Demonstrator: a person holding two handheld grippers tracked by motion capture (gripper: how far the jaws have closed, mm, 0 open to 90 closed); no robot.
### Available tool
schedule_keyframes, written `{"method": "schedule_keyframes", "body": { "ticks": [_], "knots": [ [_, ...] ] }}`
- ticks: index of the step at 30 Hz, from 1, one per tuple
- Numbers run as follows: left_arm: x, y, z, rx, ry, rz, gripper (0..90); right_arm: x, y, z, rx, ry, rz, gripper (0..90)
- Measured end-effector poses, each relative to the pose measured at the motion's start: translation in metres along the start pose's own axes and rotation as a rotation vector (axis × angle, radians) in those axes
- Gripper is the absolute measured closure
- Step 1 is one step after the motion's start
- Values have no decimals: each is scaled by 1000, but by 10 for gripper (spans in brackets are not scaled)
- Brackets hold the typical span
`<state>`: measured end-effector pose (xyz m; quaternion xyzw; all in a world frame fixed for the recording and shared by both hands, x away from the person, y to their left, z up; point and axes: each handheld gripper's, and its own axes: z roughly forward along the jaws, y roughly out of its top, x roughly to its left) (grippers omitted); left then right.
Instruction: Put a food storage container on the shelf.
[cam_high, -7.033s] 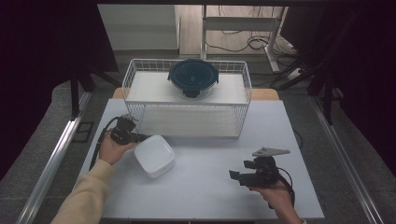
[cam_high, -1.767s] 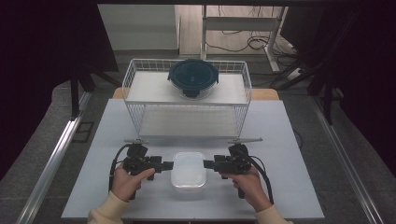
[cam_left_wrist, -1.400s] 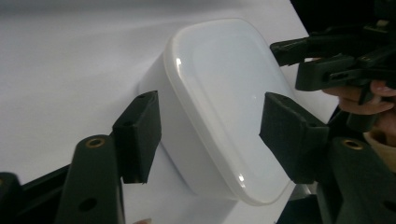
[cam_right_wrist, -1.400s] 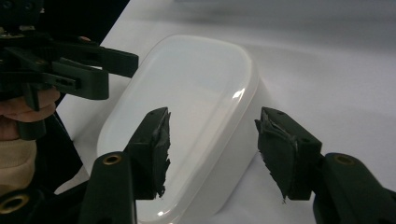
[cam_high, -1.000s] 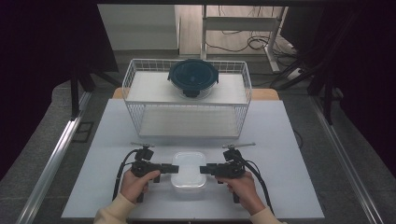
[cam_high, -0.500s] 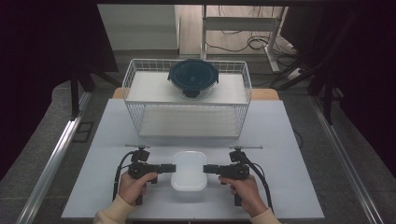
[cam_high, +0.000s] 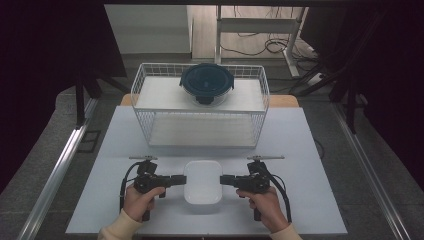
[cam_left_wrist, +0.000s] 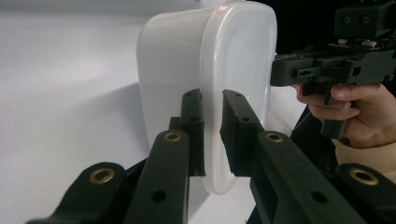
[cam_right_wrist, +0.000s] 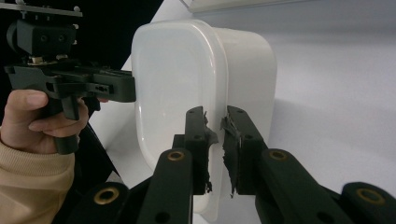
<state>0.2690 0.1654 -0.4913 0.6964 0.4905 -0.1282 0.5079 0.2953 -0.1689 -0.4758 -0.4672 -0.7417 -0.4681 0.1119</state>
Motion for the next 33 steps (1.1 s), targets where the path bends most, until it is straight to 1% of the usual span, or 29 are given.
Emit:
{"method": "schedule_keyframes", "body": {
  "ticks": [4, 9, 13, 18, 21, 25, 29, 33],
  "knots": [
    [-8, 3, -6, -18, -5, 30, 803, 6, 2, -5, -17, 6, -28, 798],
    [-19, 7, -14, -41, -4, 68, 805, 18, 7, -14, -43, 3, -79, 797],
    [-28, 14, -20, -57, -1, 98, 806, 24, 13, -19, -58, -1, -113, 796],
    [-39, 27, -28, -81, -2, 137, 807, 33, 25, -29, -90, 2, -152, 796],
    [-46, 38, -34, -95, -1, 162, 808, 39, 35, -34, -108, -1, -173, 795],
    [-54, 50, -40, -105, -1, 183, 807, 48, 47, -41, -122, -4, -196, 795],
    [-62, 66, -48, -117, -6, 201, 808, 56, 63, -47, -136, -1, -214, 795],
    [-68, 76, -53, -129, -3, 220, 808, 63, 76, -53, -144, -8, -237, 795]
  ]
}}
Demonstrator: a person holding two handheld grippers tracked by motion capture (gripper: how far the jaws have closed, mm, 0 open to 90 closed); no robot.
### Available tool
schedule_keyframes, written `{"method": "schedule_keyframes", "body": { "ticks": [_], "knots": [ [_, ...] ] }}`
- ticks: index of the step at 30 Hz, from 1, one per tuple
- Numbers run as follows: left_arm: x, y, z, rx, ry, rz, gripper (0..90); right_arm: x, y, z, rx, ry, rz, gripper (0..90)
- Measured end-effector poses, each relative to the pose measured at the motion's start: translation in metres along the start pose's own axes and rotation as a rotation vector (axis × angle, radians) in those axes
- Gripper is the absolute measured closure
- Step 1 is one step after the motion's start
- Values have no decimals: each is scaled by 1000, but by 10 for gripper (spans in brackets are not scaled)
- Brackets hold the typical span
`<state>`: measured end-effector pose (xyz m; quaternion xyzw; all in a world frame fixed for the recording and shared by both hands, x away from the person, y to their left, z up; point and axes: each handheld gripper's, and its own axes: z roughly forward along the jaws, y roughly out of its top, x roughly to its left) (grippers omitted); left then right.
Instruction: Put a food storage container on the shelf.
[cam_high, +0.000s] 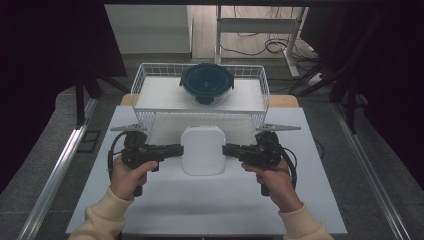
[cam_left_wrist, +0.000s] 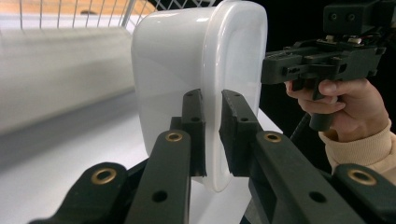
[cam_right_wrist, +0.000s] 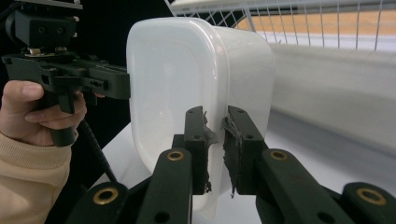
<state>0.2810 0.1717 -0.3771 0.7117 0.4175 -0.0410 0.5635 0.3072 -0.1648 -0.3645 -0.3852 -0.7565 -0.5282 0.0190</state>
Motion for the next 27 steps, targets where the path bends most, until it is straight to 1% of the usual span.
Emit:
{"method": "schedule_keyframes", "body": {
  "ticks": [4, 9, 14, 18, 25, 27],
  "knots": [
    [-5, 9, -5, -7, -1, 12, 808, 5, 10, -4, -8, 2, -14, 795],
    [-11, 19, -11, -16, 7, 34, 809, 9, 19, -7, -27, 13, -23, 795],
    [-14, 28, -16, -21, 11, 49, 809, 12, 27, -9, -41, 14, -34, 795],
    [-17, 37, -17, -30, 8, 52, 808, 16, 35, -13, -53, 8, -44, 795],
    [-25, 51, -21, -36, 8, 79, 808, 21, 48, -21, -71, 2, -64, 795],
    [-26, 54, -21, -42, 6, 80, 808, 23, 52, -23, -74, 2, -64, 795]
  ]
}}
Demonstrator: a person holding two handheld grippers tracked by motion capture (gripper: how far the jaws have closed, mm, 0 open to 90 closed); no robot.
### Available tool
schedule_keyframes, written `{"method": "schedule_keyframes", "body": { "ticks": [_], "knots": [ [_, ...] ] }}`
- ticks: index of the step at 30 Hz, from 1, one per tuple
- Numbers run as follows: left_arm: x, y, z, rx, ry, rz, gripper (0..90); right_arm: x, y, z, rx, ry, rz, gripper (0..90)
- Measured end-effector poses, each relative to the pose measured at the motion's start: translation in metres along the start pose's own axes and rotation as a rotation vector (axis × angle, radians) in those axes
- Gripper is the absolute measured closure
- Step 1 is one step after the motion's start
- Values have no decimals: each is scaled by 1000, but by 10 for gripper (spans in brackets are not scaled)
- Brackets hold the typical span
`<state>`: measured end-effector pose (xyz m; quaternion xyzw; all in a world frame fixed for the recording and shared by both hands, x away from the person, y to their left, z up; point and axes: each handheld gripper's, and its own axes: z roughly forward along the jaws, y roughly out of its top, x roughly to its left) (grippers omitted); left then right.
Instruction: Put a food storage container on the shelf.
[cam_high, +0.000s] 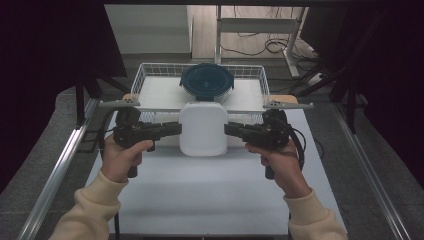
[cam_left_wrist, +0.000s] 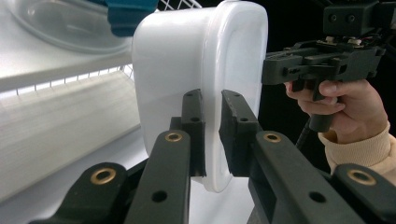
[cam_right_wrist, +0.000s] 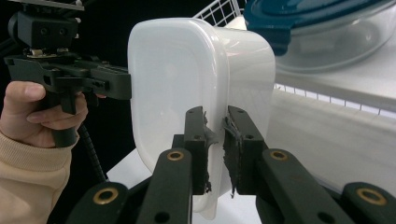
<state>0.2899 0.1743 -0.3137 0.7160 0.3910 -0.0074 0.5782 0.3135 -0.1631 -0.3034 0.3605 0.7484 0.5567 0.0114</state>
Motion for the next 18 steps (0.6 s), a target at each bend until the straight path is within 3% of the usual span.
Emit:
{"method": "schedule_keyframes", "body": {
  "ticks": [10, 18],
  "knots": [
    [3, 17, -3, -5, 3, -4, 807, 2, 19, 1, 7, -12, -9, 795],
    [5, 41, -5, -4, 8, -1, 806, 1, 40, 2, 5, -17, -11, 795]
  ]
}}
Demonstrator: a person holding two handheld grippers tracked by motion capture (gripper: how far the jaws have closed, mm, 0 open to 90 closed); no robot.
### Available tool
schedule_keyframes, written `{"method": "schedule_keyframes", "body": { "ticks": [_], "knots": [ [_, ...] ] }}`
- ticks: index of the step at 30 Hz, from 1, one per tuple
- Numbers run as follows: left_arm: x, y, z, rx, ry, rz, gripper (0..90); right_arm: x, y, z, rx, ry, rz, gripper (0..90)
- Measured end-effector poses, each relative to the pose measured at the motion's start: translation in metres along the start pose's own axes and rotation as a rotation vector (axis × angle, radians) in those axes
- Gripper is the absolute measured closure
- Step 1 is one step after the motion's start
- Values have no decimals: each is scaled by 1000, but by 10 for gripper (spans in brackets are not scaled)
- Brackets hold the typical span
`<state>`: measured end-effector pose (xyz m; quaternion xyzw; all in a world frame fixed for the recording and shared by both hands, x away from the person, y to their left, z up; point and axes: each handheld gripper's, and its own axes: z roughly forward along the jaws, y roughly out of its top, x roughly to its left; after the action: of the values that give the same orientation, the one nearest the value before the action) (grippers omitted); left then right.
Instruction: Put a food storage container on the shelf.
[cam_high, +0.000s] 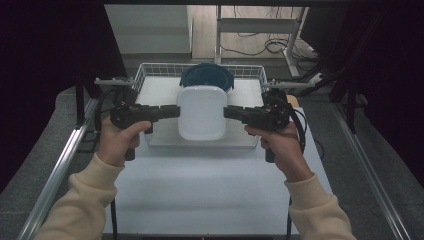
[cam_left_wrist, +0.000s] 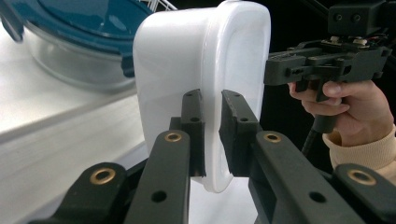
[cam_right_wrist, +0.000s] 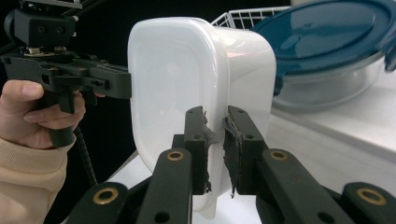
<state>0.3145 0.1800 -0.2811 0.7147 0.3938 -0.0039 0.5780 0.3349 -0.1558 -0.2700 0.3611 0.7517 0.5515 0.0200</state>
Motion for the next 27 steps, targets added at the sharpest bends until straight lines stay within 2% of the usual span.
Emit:
{"method": "schedule_keyframes", "body": {
  "ticks": [14, 20, 27],
  "knots": [
    [11, 58, -2, -4, -12, -1, 804, -4, 57, 1, -8, -10, -2, 795],
    [26, 77, 1, -1, -23, -41, 803, -13, 80, 10, 5, -10, 11, 794],
    [41, 94, 6, 9, -43, -61, 803, -20, 97, 16, 13, -16, 18, 793]
  ]
}}
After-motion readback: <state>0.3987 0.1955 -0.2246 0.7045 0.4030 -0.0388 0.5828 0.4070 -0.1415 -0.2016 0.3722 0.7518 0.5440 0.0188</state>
